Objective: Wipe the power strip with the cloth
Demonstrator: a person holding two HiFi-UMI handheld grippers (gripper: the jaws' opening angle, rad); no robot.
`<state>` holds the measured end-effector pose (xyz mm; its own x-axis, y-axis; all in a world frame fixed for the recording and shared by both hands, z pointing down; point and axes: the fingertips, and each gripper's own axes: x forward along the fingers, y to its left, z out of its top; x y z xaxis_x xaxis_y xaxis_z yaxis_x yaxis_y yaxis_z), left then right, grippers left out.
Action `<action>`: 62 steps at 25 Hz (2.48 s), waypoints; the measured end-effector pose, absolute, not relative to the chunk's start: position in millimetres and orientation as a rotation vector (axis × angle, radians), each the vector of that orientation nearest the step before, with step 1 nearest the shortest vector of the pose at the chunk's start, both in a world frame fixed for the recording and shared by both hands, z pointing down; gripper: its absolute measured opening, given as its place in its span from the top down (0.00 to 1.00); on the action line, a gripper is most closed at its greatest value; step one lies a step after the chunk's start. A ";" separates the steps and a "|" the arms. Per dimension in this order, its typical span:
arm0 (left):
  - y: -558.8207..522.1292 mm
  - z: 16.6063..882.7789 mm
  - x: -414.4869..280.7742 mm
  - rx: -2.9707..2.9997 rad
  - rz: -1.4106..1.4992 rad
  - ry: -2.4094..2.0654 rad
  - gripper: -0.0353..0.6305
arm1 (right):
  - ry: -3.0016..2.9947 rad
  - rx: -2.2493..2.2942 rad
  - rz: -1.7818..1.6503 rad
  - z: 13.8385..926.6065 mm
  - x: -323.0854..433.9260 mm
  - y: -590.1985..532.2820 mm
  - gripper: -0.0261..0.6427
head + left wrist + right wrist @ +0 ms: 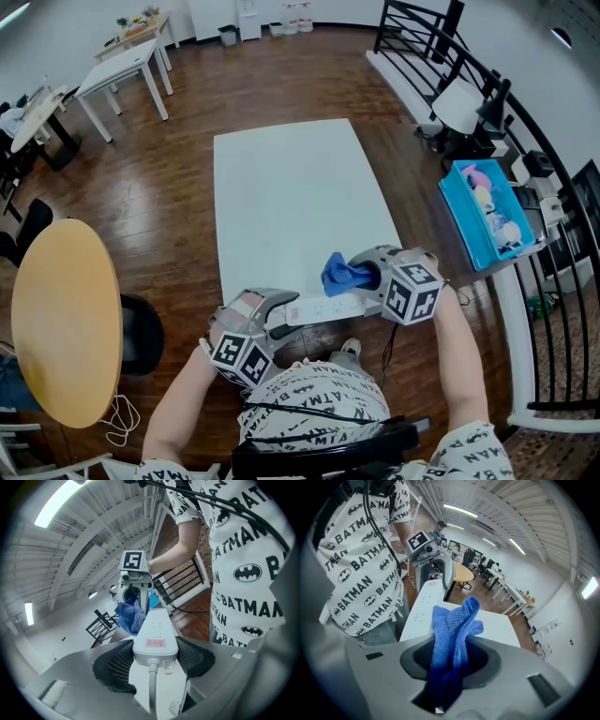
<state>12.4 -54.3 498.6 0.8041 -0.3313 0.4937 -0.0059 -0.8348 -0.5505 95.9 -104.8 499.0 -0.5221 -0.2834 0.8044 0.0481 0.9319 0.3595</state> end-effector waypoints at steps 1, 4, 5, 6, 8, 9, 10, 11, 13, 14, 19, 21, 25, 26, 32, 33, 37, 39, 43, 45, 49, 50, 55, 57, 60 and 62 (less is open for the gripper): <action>-55.0 497.9 11.1 -2.454 -0.805 0.255 0.52 | -2.070 0.180 -0.410 500.8 103.4 -106.0 0.76; -58.2 495.3 7.0 -2.464 -0.802 0.278 0.52 | -2.047 0.223 -0.383 503.9 124.4 -108.6 0.76; -59.4 494.5 5.7 -2.471 -0.797 0.288 0.52 | -2.047 0.243 -0.369 504.6 131.0 -109.4 0.76; -60.6 493.9 4.7 -2.481 -0.791 0.297 0.52 | -2.048 0.265 -0.354 505.4 137.5 -110.1 0.76; -63.0 493.5 3.5 -2.506 -0.783 0.317 0.52 | -2.053 0.306 -0.330 506.6 148.8 -111.5 0.76; -64.2 493.6 2.9 -2.517 -0.780 0.328 0.52 | -2.055 0.323 -0.322 506.9 153.4 -112.1 0.76; -65.5 493.4 2.1 -2.526 -0.775 0.339 0.52 | -2.056 0.342 -0.315 507.2 157.4 -112.6 0.76; -67.1 492.9 1.3 -2.535 -0.769 0.353 0.52 | -2.059 0.362 -0.306 507.5 161.0 -113.2 0.76; -71.2 490.7 -0.7 -2.558 -0.753 0.388 0.52 | -2.071 0.403 -0.290 507.4 165.8 -114.6 0.76; -73.3 489.7 -1.5 -2.572 -0.745 0.407 0.52 | -2.079 0.422 -0.283 507.0 166.9 -115.1 0.76; -81.6 488.9 -2.6 -2.618 -0.723 0.474 0.52 | -2.107 0.481 -0.265 507.9 166.5 -115.5 0.76; -86.6 488.9 -4.1 -2.632 -0.716 0.506 0.52 | -2.115 0.494 -0.256 509.5 165.3 -115.4 0.76; -96.3 487.6 -8.8 -2.655 -0.693 0.571 0.52 | -2.124 0.519 -0.248 511.8 161.5 -115.1 0.76; -97.9 487.1 -10.2 -2.659 -0.688 0.588 0.52 | -2.125 0.526 -0.244 512.6 160.4 -115.1 0.76; -109.0 483.3 -16.1 -2.680 -0.663 0.690 0.52 | -2.143 0.626 -0.210 515.1 155.1 -119.6 0.76; -111.0 483.3 -16.8 -2.674 -0.667 0.711 0.52 | -2.139 0.664 -0.196 515.5 154.4 -122.3 0.76; -122.5 483.5 -16.2 -2.667 -0.673 0.810 0.52 | -2.110 0.858 -0.082 518.4 150.9 -135.6 0.76; -128.2 484.1 -14.5 -2.671 -0.672 0.862 0.52 | -2.100 0.960 -0.012 519.4 147.5 -141.5 0.76; -134.3 484.5 -14.6 -2.681 -0.662 0.959 0.52 | -2.137 1.098 0.105 518.4 136.9 -146.4 0.76; -137.6 483.3 -14.3 -2.683 -0.656 0.992 0.52 | -2.178 1.115 0.135 517.8 130.6 -147.3 0.76; -140.1 482.7 -14.4 -2.687 -0.651 1.024 0.52 | -2.207 1.082 0.170 516.8 106.6 -138.9 0.76; -140.8 482.9 -14.4 -2.689 -0.648 1.032 0.52 | -2.215 1.069 0.170 515.8 100.2 -136.7 0.76; -144.5 483.2 -14.7 -2.688 -0.630 1.077 0.52 | -2.257 1.024 0.166 512.8 74.0 -126.9 0.76; -146.3 482.8 -15.3 -2.687 -0.623 1.103 0.52 | -2.280 1.018 0.164 510.1 62.8 -123.1 0.76; -149.2 483.6 -14.7 -2.690 -0.619 1.131 0.52 | -2.294 1.010 0.166 510.6 51.9 -119.4 0.76; -150.2 484.6 -14.2 -2.692 -0.617 1.140 0.52 | -2.298 0.999 0.166 511.5 46.8 -117.0 0.76</action>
